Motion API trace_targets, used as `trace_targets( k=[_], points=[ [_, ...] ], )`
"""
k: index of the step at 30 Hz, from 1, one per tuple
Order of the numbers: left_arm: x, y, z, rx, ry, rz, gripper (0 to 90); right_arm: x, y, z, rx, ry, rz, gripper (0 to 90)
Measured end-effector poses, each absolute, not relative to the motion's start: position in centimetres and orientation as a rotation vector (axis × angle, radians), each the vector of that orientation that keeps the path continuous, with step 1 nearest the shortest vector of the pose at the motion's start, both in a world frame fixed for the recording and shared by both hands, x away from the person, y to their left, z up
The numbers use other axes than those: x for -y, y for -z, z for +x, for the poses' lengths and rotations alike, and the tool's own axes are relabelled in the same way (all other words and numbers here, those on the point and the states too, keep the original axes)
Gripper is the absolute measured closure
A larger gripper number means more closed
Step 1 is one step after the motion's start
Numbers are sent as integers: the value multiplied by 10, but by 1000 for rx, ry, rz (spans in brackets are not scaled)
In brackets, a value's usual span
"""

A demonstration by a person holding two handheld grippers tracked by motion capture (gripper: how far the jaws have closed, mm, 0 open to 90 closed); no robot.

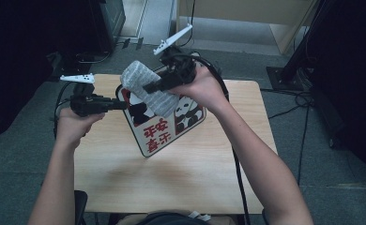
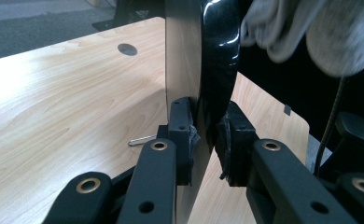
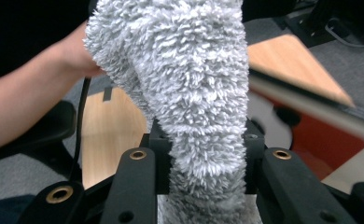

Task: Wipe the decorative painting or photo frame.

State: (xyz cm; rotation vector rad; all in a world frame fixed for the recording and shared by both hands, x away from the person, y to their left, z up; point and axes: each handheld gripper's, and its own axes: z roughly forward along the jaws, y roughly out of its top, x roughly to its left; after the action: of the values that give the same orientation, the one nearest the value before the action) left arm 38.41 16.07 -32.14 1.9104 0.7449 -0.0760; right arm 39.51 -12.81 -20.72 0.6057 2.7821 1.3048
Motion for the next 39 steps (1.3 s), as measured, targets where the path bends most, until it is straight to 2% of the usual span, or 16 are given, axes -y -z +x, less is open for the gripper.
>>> trace_targets(
  k=[5,11,19,39],
  points=[
    [-161,322,384,-744,76,1908,775,113,189,405,-2764,-1301,615,681],
    [-161,322,384,-739,72,1904,775,92,184,422,-2756,-1292,666,676],
    [-162,323,384,-736,65,1908,776,70,204,435,-2790,-1244,699,664],
    [-162,323,383,-740,64,1906,778,76,214,440,-2787,-1233,759,653]
  ],
)
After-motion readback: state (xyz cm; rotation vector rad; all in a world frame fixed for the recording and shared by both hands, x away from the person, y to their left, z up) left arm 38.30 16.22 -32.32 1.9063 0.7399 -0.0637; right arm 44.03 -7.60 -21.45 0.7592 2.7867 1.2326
